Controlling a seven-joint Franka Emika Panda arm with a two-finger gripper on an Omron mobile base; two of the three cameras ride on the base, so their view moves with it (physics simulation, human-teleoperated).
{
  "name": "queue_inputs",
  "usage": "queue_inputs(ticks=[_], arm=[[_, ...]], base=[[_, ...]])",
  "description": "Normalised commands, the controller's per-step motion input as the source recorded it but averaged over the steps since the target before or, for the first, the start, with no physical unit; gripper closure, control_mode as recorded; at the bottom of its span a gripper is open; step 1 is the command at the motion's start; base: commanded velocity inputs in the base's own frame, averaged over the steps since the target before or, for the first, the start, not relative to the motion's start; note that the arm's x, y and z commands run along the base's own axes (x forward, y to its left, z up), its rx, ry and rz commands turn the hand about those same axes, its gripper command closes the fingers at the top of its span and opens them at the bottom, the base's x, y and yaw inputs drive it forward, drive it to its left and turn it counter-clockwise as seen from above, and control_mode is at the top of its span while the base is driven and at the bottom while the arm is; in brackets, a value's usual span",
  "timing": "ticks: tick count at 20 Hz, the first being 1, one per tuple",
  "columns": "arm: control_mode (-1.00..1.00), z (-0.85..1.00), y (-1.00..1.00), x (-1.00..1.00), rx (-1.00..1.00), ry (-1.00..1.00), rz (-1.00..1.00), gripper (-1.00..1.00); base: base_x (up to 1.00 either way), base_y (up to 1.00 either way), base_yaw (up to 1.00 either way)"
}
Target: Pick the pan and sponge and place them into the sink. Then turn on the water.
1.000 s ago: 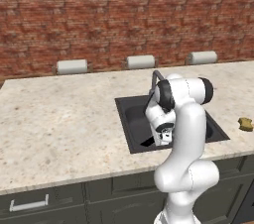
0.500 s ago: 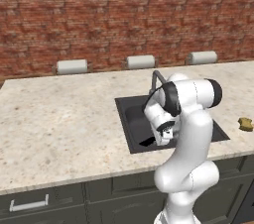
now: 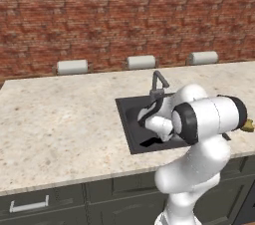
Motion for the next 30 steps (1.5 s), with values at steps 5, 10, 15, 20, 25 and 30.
queue_inputs(ticks=[5, 10, 15, 20, 25, 30], arm=[[-1.00, 1.00, -0.22, -0.29, -0.28, -0.01, 0.10, -1.00], [-1.00, 1.00, -0.73, -0.42, -0.26, 0.00, 0.12, -1.00], [-1.00, 1.00, -0.99, -0.45, -0.22, 0.06, 0.12, -1.00], [-1.00, 0.83, -1.00, -0.43, -0.10, 0.23, 0.08, -1.00], [-1.00, 0.47, -1.00, -0.30, -0.01, 0.26, 0.05, -1.00], [-1.00, 0.00, -1.00, -0.07, 0.06, 0.16, 0.09, -1.00]], base=[[0.00, 0.00, 0.00], [0.00, 0.00, 0.00], [0.00, 0.00, 0.00], [0.00, 0.00, 0.00], [0.00, 0.00, 0.00], [0.00, 0.00, 0.00]])
